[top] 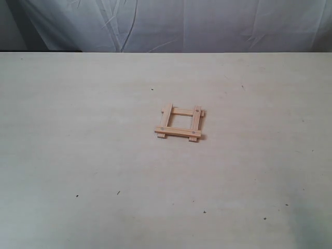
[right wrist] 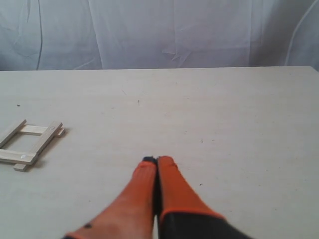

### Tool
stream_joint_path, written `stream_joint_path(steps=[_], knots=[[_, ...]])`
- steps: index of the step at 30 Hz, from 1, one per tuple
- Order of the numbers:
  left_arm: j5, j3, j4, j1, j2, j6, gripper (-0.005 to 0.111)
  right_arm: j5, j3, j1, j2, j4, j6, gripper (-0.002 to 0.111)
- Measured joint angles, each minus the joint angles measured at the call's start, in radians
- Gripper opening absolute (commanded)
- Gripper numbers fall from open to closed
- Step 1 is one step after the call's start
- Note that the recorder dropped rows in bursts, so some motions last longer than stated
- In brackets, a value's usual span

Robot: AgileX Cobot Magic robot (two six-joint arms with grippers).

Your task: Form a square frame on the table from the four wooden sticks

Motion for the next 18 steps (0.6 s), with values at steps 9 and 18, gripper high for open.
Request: stream_joint_path(steps=[9,18], knots=[[0.004,0.196,0.013,0.024,-0.062,0.000,0.000,0.000,0.000,0.000,0.000,0.000,0.000,0.000],[0.014,0.222,0.001,0.024,-0.062,0.000,0.000,0.000,0.000,0.000,0.000,0.002,0.000,0.000]])
